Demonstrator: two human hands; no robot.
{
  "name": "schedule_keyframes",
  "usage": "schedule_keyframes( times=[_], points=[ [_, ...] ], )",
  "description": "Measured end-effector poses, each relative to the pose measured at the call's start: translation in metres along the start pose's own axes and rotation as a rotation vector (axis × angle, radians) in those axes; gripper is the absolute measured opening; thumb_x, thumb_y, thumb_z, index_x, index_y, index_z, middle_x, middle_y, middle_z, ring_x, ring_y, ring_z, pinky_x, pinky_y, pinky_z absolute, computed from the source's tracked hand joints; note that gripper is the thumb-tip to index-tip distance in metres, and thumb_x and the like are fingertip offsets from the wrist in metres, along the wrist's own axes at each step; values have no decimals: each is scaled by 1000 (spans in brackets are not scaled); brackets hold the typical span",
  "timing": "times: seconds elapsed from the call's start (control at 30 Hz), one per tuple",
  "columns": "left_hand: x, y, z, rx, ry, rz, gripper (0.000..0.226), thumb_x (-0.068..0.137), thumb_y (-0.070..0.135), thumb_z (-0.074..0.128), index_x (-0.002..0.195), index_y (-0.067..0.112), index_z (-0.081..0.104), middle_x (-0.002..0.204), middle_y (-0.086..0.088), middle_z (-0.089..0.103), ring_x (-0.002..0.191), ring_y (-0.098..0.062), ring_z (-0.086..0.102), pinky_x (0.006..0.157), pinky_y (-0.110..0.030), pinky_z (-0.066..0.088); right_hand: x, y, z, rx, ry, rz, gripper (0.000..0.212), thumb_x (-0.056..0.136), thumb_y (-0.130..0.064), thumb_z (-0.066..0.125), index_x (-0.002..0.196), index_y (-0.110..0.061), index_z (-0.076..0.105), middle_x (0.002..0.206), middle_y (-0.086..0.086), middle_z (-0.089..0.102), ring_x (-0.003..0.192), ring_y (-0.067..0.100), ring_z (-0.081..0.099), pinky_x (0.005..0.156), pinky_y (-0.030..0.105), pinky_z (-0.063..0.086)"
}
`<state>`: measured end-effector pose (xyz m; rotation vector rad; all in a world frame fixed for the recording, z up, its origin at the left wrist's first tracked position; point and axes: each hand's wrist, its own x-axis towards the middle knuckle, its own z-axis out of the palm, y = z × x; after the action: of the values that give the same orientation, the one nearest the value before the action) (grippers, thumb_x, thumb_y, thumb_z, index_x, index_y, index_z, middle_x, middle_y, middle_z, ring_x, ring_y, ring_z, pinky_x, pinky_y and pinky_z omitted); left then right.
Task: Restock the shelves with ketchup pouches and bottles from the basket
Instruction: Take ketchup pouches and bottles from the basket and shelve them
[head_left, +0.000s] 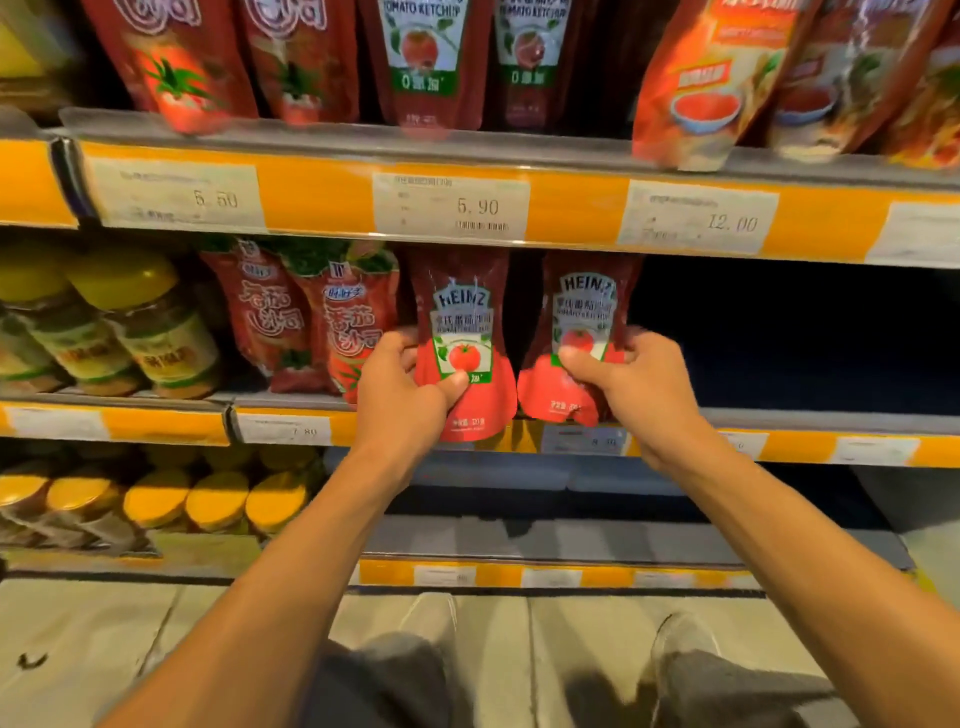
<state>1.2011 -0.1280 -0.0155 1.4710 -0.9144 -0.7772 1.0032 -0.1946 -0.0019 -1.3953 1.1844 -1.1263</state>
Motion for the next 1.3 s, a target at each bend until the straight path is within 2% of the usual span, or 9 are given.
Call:
schedule_keyframes(
  times=[0.13, 0.33, 0.5, 0.63, 0.77, 0.87, 1.0, 1.1, 1.3],
  points=[
    [13, -1, 4, 43, 5, 87, 40, 81, 4, 80, 95, 29, 52, 100, 11, 67, 88, 2, 68, 76, -25, 57, 26, 8, 3, -18, 30, -70, 24, 81, -14, 84, 97, -25, 70, 87, -18, 77, 83, -1, 72, 65, 12, 54],
    [23, -13, 8, 215, 71, 152, 42, 82, 13, 80, 102, 27, 46, 108, -2, 64, 103, -21, 63, 90, -48, 54, 40, 31, 4, -25, -8, -85, 29, 84, -11, 81, 101, -29, 66, 88, -25, 75, 86, -5, 70, 68, 10, 54],
    [19, -22, 14, 310, 101, 223, 39, 86, 17, 77, 103, 26, 44, 100, 6, 62, 93, -12, 60, 86, -35, 52, 40, 33, 5, -82, -51, -119, 36, 84, -12, 81, 104, -36, 63, 90, -30, 72, 89, -10, 67, 70, 5, 50],
    [14, -19, 18, 360, 152, 292, 43, 85, 17, 79, 122, 13, 57, 114, 0, 64, 108, -18, 59, 94, -36, 50, 35, 37, 5, -140, -26, -131, 40, 84, -18, 81, 114, -33, 60, 98, -23, 71, 95, -9, 66, 75, 9, 52],
    [13, -16, 22, 354, 198, 305, 43, 83, 17, 81, 119, 12, 59, 109, 3, 64, 105, -19, 60, 89, -30, 49, 23, 32, 8, -221, 183, -107, 54, 80, -30, 85, 119, -21, 49, 108, -7, 66, 97, 4, 64, 77, 21, 55],
    [13, -17, 22, 323, 190, 284, 39, 83, 15, 80, 108, 25, 52, 105, 5, 62, 102, -16, 62, 87, -34, 53, 2, 25, 10, -345, 371, -321, 48, 79, -32, 82, 107, -25, 43, 108, -6, 52, 99, 11, 53, 79, 18, 45],
    [14, -19, 20, 277, 166, 301, 42, 82, 12, 80, 105, 28, 49, 100, 17, 62, 96, 3, 63, 81, -12, 50, -14, 24, 20, -280, 85, -390, 22, 87, -21, 75, 101, -24, 57, 97, -12, 63, 88, 7, 64, 71, 17, 52],
    [15, -21, 18, 212, 124, 287, 37, 82, 10, 80, 102, 23, 52, 97, 20, 62, 91, 8, 63, 76, -15, 51, -13, 31, 34, -237, -172, -221, 40, 89, -27, 76, 124, -19, 58, 122, -7, 65, 104, 2, 66, 86, 20, 57],
    [9, -16, 15, 134, 10, 388, 44, 81, 0, 79, 112, 20, 54, 107, 15, 65, 101, 7, 65, 81, -9, 50, 5, 32, 45, -251, -211, -199, 33, 87, -26, 78, 115, -29, 63, 102, -25, 66, 98, -13, 63, 77, 8, 51]
  ],
)
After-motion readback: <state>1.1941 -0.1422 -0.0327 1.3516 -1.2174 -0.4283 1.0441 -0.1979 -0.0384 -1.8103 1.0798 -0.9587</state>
